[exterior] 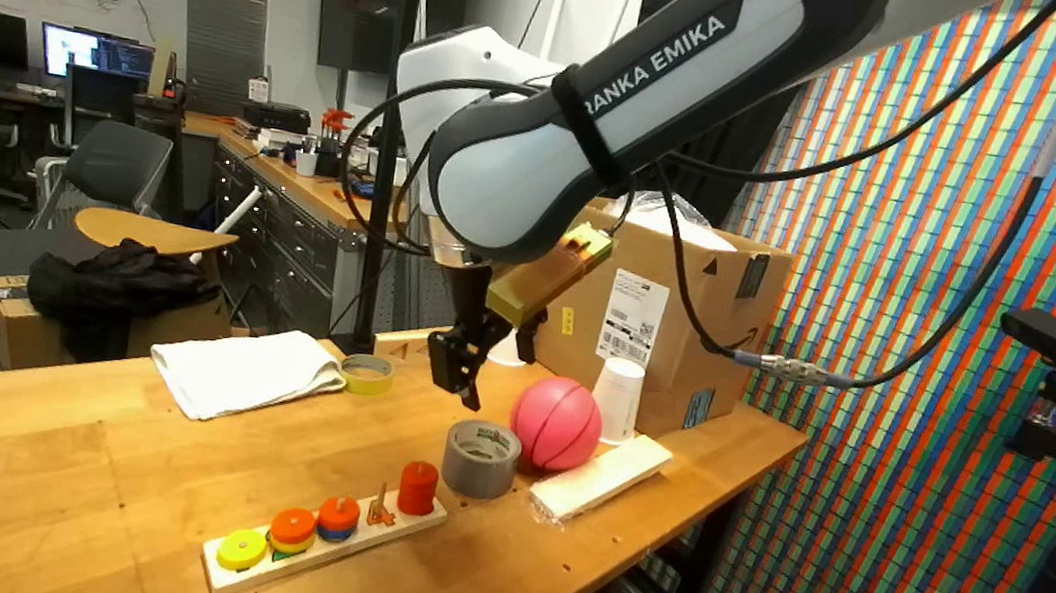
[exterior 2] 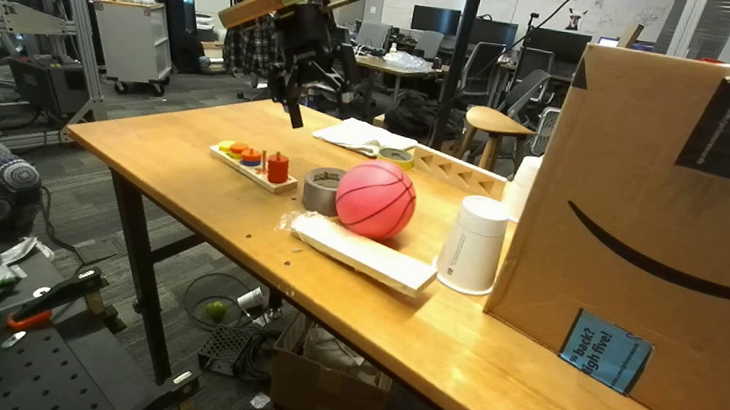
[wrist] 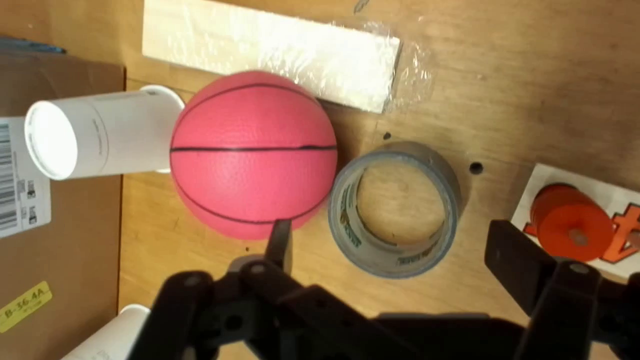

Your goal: Push the basketball between the two cups

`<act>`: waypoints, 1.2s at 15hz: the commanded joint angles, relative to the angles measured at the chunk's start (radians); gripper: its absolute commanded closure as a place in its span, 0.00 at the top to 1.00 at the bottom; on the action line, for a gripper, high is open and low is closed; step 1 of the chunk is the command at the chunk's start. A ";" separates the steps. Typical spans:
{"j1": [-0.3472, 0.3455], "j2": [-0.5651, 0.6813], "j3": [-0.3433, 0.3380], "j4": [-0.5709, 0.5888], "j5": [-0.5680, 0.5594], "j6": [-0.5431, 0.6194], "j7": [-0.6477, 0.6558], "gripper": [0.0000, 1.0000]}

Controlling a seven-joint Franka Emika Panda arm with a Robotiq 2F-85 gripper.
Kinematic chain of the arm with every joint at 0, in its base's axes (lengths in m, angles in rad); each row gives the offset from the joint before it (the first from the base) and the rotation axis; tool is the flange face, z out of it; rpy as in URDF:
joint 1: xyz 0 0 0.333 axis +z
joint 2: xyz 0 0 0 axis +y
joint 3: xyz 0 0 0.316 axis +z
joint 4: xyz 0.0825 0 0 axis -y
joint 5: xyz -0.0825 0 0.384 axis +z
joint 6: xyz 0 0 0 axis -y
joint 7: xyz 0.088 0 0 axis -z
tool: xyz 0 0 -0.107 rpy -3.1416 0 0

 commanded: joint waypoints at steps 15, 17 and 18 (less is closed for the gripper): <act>-0.031 0.053 -0.044 -0.114 0.091 -0.074 -0.018 1.00; -0.026 0.082 -0.040 -0.089 0.108 -0.063 -0.035 1.00; -0.024 0.097 -0.038 -0.072 0.114 -0.058 -0.045 1.00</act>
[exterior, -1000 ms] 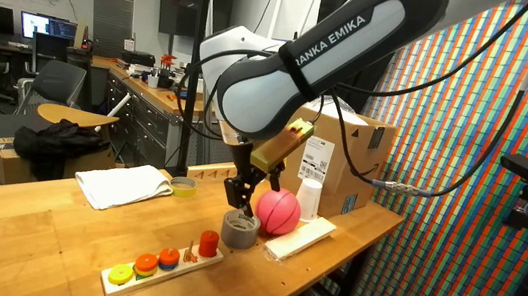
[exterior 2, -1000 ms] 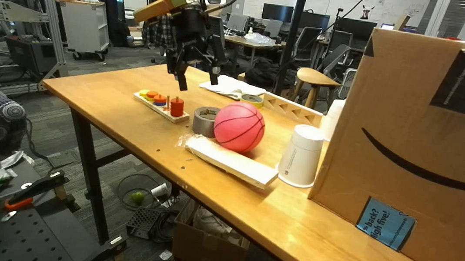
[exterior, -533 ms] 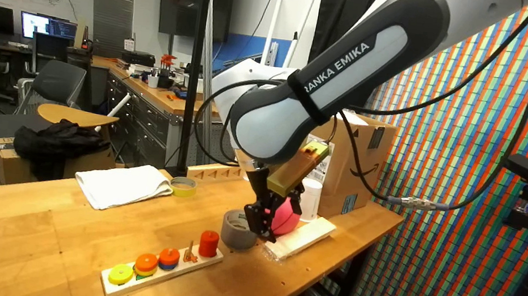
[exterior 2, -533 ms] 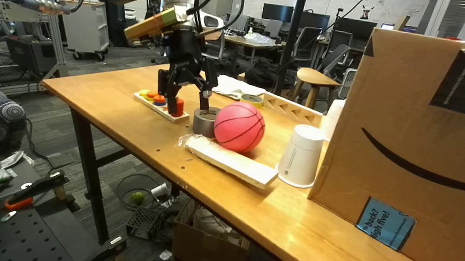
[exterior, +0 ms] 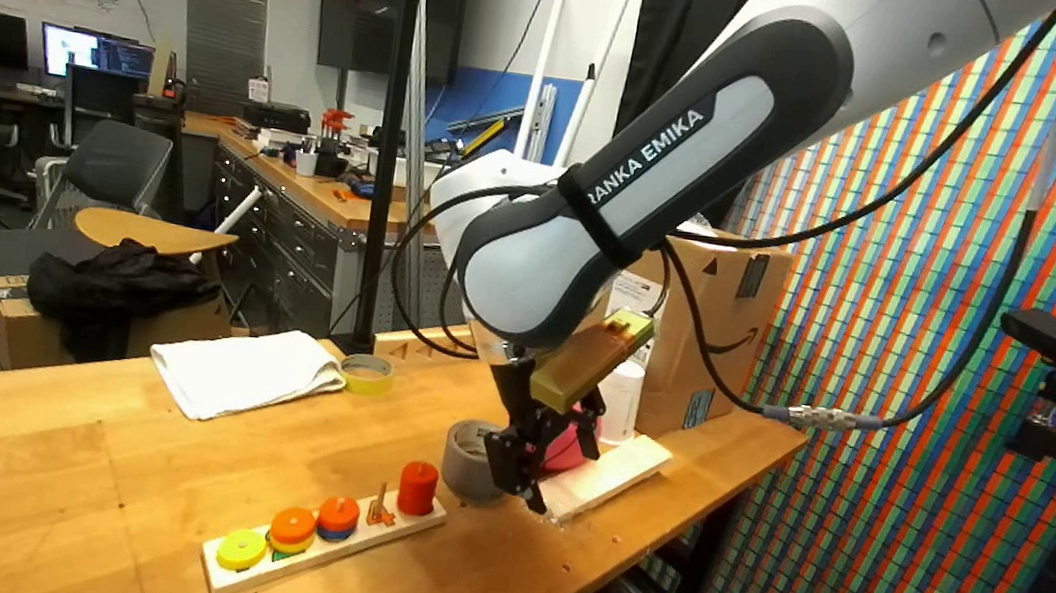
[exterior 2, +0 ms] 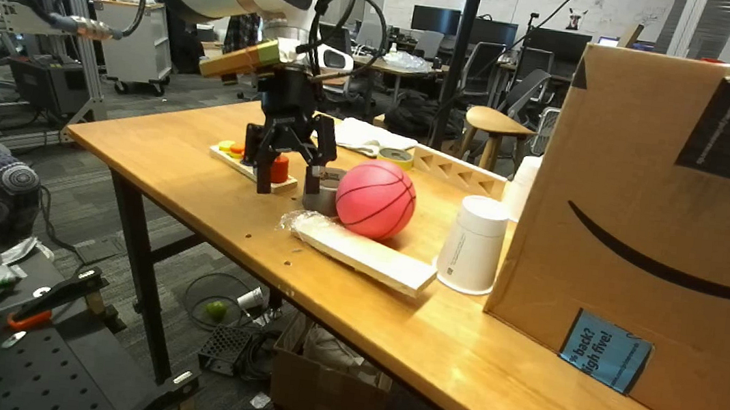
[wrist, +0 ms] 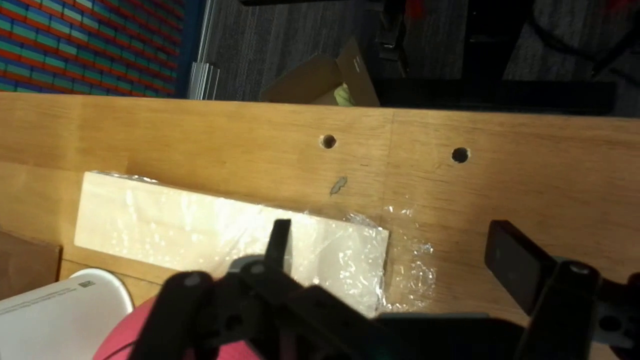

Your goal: Push the basketball between the two cups

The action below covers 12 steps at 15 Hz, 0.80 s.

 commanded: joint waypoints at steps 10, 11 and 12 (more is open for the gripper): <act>0.003 0.114 -0.027 0.237 0.002 0.071 -0.090 1.00; 0.006 0.102 -0.030 0.248 -0.015 0.067 -0.085 1.00; 0.008 0.089 -0.031 0.253 -0.029 0.072 -0.078 1.00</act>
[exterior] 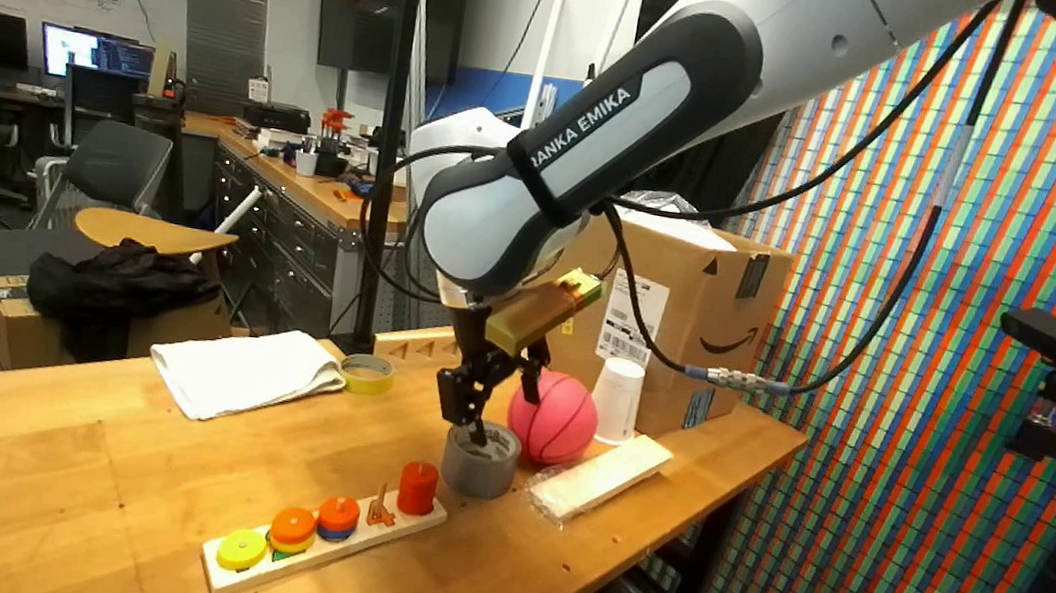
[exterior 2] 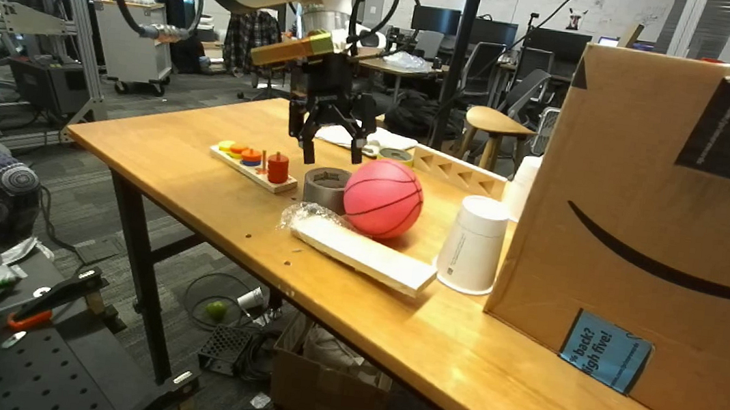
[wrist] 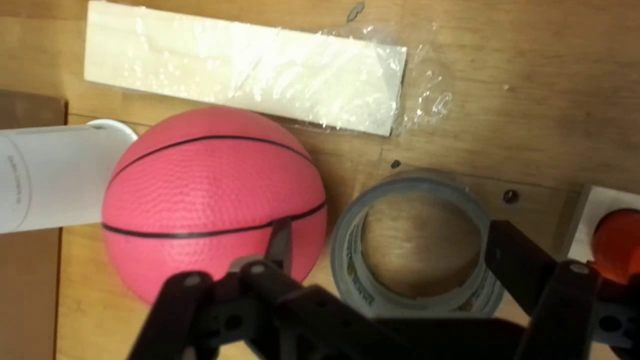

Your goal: Push the basketball between the two cups

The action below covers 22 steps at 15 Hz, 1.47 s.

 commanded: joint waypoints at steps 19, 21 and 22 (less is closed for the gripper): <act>0.023 -0.184 0.035 -0.244 -0.047 0.034 0.019 1.00; 0.020 -0.173 0.035 -0.237 -0.040 0.037 0.008 1.00; 0.017 -0.163 0.033 -0.230 -0.035 0.042 0.000 1.00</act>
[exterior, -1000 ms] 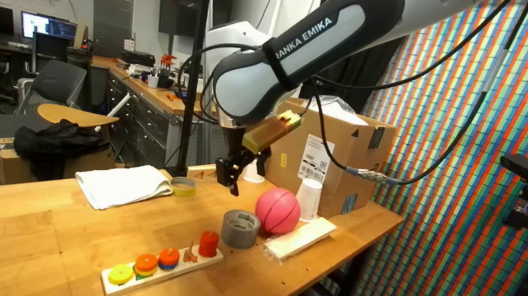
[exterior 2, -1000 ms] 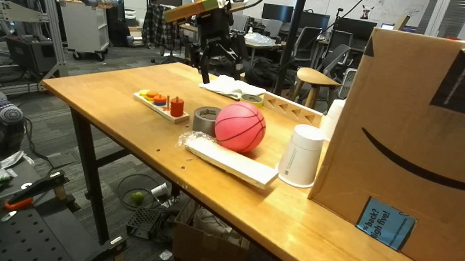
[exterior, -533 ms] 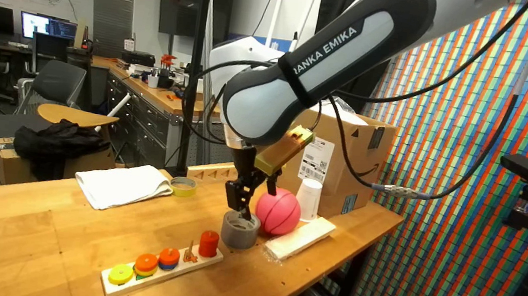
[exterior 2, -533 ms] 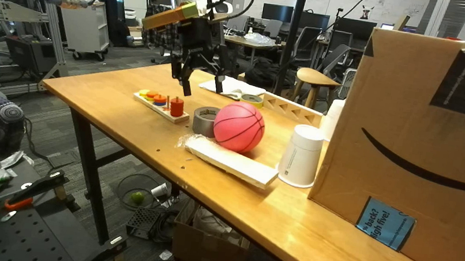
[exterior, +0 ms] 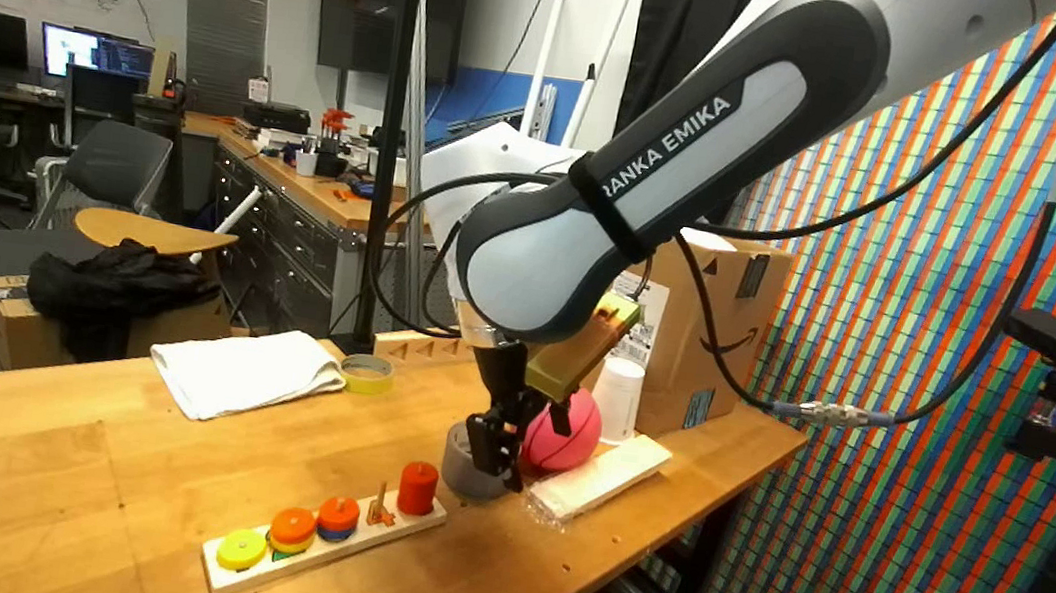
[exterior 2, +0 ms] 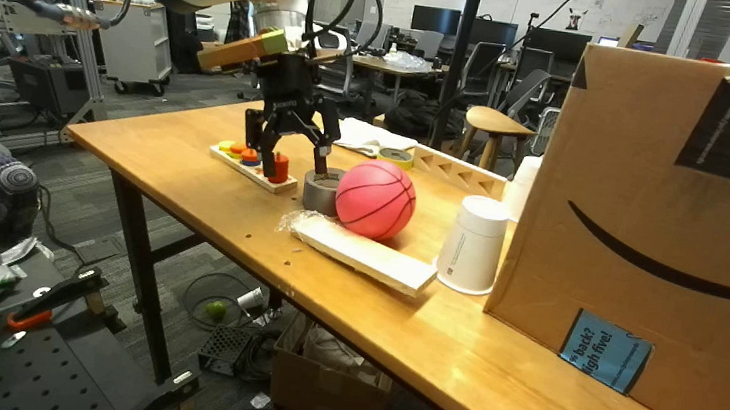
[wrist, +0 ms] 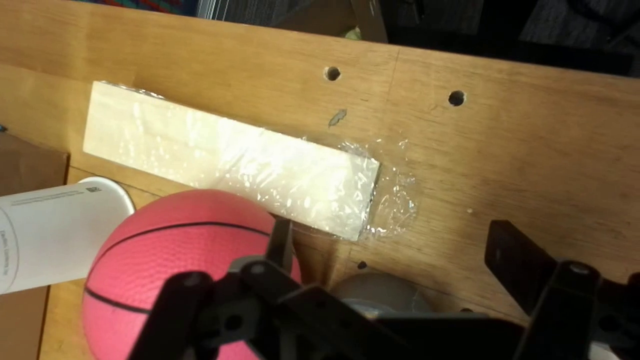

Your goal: Push the basketball between the two cups

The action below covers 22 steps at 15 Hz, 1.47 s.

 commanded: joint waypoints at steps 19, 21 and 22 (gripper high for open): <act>-0.016 0.001 -0.053 0.301 -0.103 -0.009 -0.083 1.00; -0.015 -0.061 -0.041 0.219 -0.081 -0.005 -0.069 1.00; -0.015 -0.091 -0.034 0.166 -0.076 -0.005 -0.054 1.00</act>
